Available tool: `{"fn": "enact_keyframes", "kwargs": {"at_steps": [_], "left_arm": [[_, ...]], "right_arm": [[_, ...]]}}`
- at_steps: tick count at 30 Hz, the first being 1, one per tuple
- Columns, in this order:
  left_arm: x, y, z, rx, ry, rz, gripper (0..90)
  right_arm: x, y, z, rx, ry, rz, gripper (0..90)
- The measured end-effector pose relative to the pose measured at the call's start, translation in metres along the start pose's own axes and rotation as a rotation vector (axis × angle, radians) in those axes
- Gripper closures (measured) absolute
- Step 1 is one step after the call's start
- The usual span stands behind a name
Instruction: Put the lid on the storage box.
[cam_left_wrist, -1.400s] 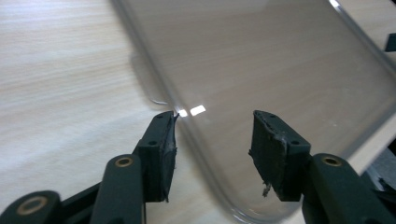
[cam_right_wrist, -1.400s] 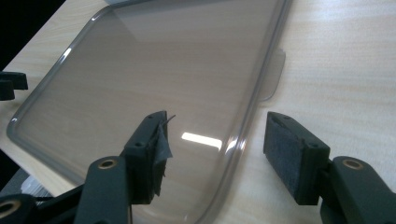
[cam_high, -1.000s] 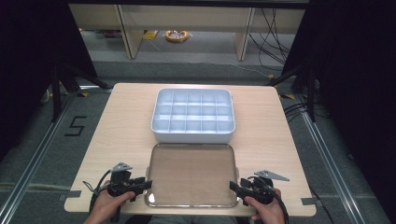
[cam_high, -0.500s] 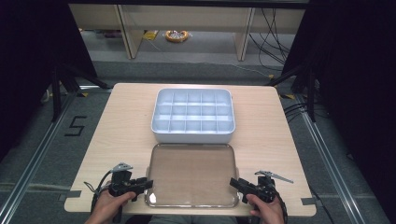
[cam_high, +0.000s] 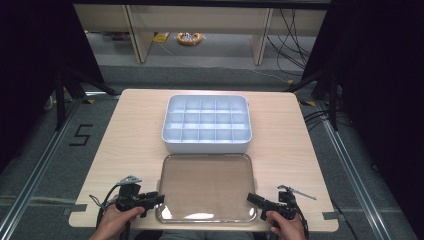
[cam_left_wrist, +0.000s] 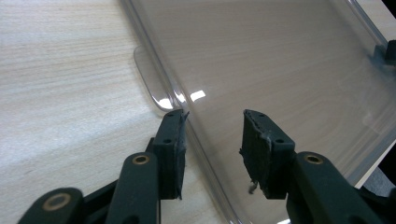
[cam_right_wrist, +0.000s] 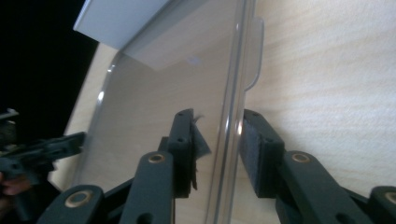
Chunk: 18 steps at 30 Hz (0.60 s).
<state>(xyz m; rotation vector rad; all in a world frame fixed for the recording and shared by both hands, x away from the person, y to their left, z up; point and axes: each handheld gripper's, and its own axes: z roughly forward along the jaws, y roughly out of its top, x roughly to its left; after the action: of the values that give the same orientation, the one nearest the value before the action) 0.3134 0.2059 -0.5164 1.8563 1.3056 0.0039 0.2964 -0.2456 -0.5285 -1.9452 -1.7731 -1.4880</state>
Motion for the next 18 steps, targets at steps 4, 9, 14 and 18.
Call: {"fn": "enact_keyframes", "kwargs": {"at_steps": [4,9,14,18], "left_arm": [[-0.001,0.0,0.0,0.004,-0.017,0.009,52.7],[0.0,0.0,0.001,-0.002,-0.042,-0.008,48.1],[0.0,0.001,0.001,-0.002,-0.058,-0.035,41.6],[0.0,0.001,0.001,-0.007,-0.058,-0.056,37.6]], "right_arm": [[0.002,0.001,-0.003,0.006,0.004,-0.023,66.4],[0.002,0.0,-0.009,-0.014,0.031,-0.137,66.3],[0.017,-0.003,-0.021,-0.055,0.042,-0.262,64.8],[0.025,-0.006,-0.028,-0.058,0.073,-0.305,64.9]]}}
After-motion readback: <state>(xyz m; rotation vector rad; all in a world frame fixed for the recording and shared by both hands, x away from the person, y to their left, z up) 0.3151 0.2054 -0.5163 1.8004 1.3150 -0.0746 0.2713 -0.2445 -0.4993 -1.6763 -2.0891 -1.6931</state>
